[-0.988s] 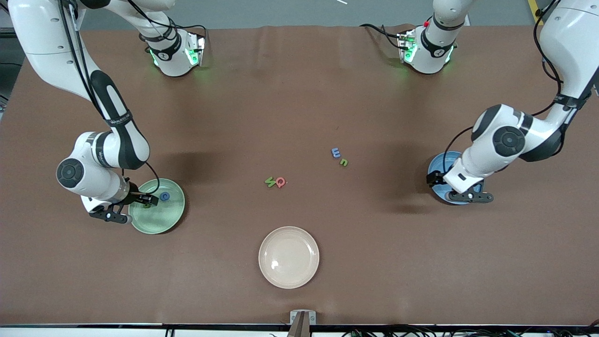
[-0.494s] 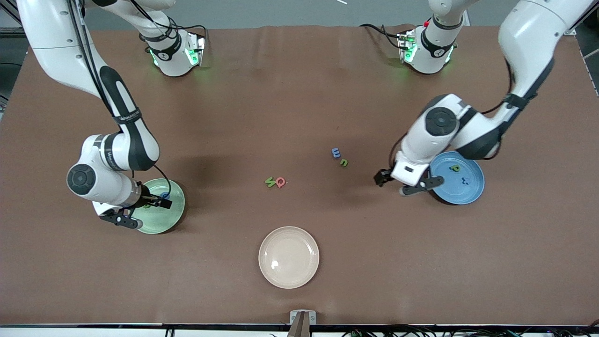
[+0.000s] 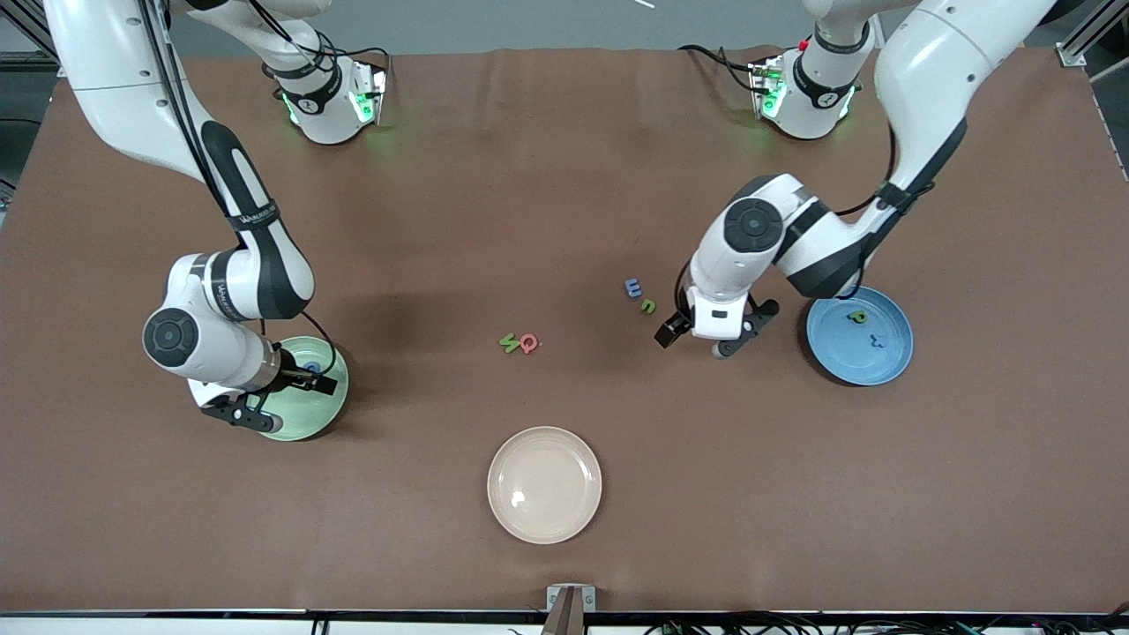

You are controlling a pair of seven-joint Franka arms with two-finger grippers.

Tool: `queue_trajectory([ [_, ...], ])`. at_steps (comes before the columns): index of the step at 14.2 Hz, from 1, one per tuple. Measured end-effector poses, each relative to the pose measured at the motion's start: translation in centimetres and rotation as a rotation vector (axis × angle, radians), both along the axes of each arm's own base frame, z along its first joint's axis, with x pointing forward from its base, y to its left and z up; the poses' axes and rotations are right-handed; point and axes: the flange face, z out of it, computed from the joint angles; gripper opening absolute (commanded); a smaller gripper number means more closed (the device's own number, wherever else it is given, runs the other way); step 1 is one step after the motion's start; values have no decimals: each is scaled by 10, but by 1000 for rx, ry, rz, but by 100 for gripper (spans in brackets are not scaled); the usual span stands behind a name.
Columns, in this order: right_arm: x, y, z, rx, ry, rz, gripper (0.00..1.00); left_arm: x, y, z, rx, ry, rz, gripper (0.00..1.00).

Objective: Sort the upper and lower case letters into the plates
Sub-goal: 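Return both grippers to the letter pile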

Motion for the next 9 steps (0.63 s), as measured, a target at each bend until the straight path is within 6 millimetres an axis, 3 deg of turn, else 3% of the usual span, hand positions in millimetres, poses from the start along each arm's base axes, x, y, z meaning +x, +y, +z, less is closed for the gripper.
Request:
queue_trajectory([
  [4,0,1,0,0,0,0,100,-18,-31,-22,35,23,93,100],
  [9,0,0,0,-3,4,-27,100,-25,-38,-51,57,66,159,100],
])
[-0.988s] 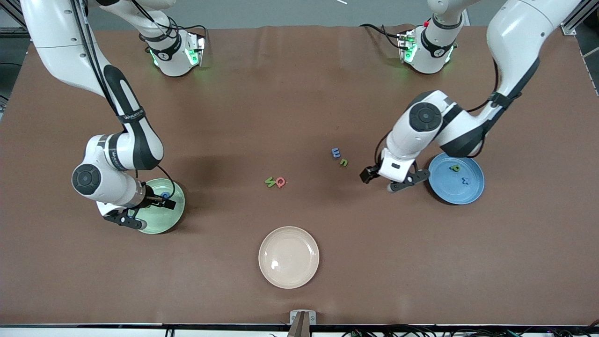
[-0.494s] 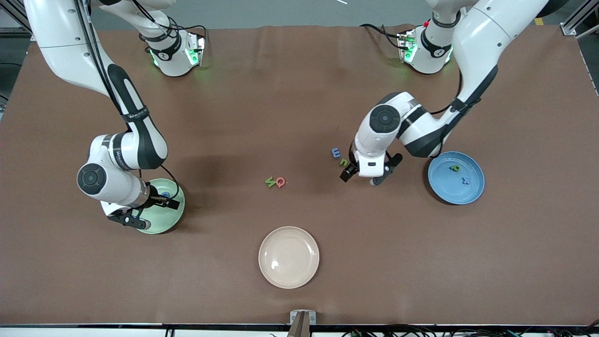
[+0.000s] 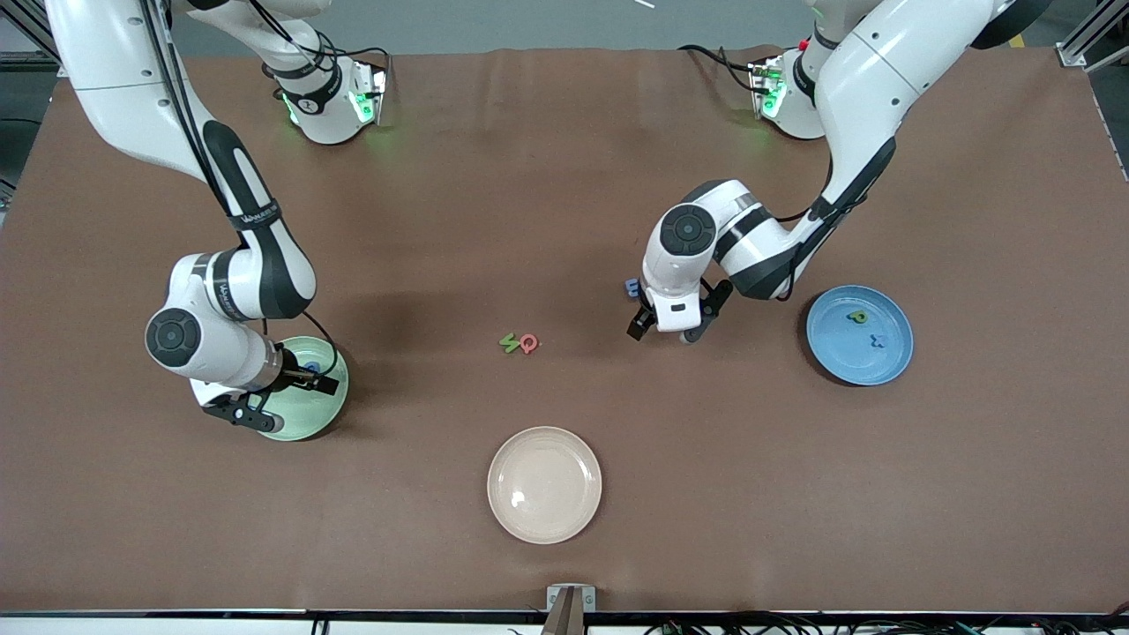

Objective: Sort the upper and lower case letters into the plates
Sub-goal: 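Return both grippers to the letter pile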

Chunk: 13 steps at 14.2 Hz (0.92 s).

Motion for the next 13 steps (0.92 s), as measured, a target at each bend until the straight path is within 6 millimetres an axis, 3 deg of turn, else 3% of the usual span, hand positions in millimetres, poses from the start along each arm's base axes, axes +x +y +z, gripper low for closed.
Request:
queue_trajectory([
  [4,3,11,6,-3,-10,-87,100,-5,-1,-19,11,30,2,100],
  [9,-10,113,21,-12,-29,-273,100,-13,-9,-24,16,37,21,95],
  [13,-46,211,39,-29,-18,-419,100,-16,-10,-32,30,38,49,87],
])
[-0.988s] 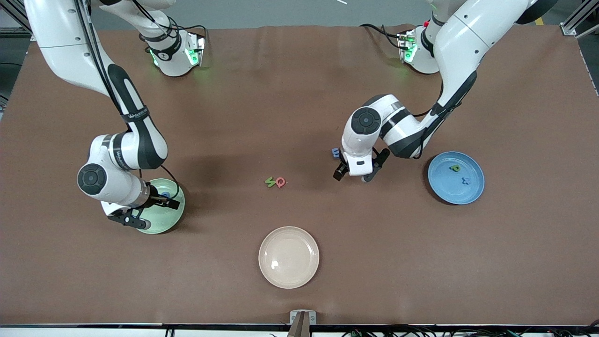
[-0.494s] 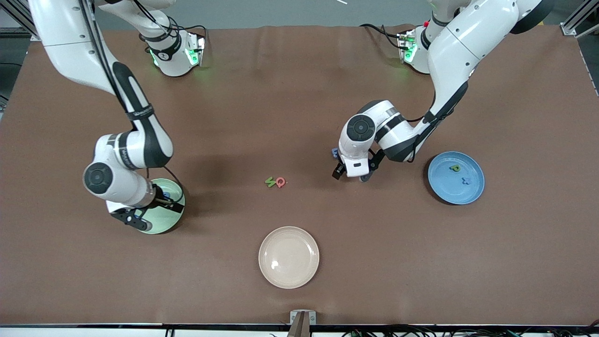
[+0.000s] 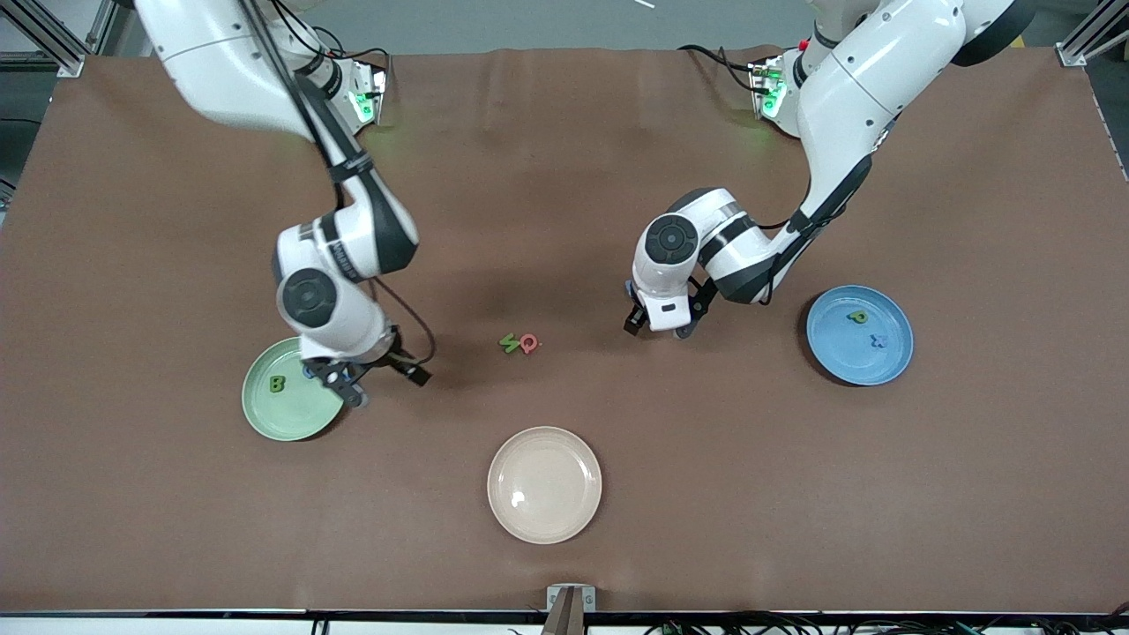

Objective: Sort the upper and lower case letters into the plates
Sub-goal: 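Return both grippers to the letter pile, then grasp the green u and green N with the left and right grippers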

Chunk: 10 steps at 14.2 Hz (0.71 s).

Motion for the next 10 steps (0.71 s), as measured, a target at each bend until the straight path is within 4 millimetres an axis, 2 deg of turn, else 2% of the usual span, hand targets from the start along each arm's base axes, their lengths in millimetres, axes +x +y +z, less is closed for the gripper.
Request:
queue_trajectory([
  [2,-19,46,8,-1,-10,-74,100,-3,-1,-4,4,7,2,79],
  [4,-36,78,10,-2,-13,-118,100,-4,-1,-5,4,9,5,72],
  [5,-44,92,10,-7,-14,-140,100,-3,-2,-4,-1,5,6,71],
  [7,-54,109,1,-35,-23,-185,100,-2,-2,-4,-6,0,9,68],
  [10,-57,118,-28,-70,-17,-224,100,-1,-3,-5,-12,-10,9,57],
])
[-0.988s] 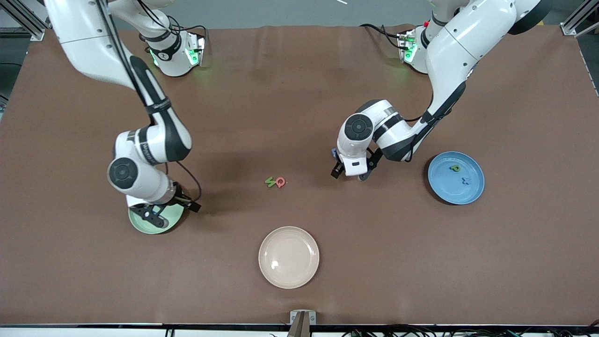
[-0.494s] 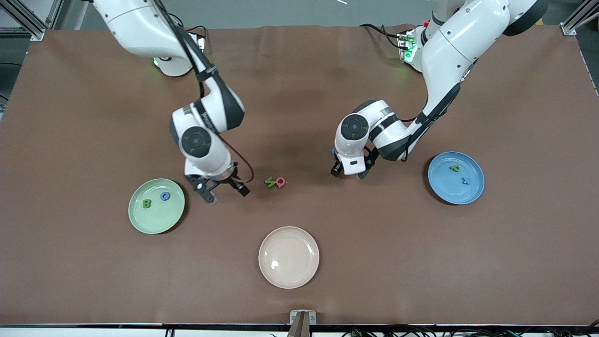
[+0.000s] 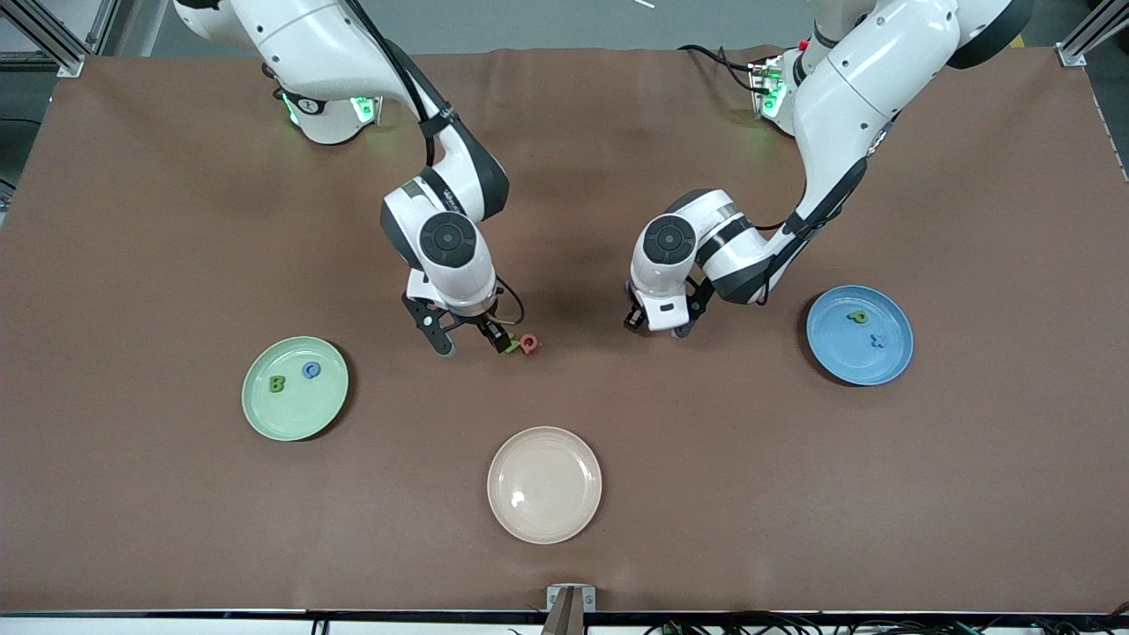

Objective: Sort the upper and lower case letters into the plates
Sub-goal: 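Grasp the green u and green N with the left and right grippers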

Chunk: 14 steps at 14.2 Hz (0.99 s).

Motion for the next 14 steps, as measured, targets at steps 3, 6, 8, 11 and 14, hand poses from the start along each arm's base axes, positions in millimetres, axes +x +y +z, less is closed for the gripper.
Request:
queue_trajectory([
  [3,11,5,-19,-1,-5,-27,100,2,0,-1,-6,-11,3,46],
  [6,22,12,-24,21,-35,-46,100,2,0,0,-5,-14,2,31],
  [8,23,13,-31,27,-42,-48,98,1,0,2,1,-15,0,24],
  [11,21,16,-47,39,-56,-43,92,2,0,5,-1,-24,0,18],
  [14,10,29,-57,37,-52,-44,88,11,2,8,-11,-45,10,17],
])
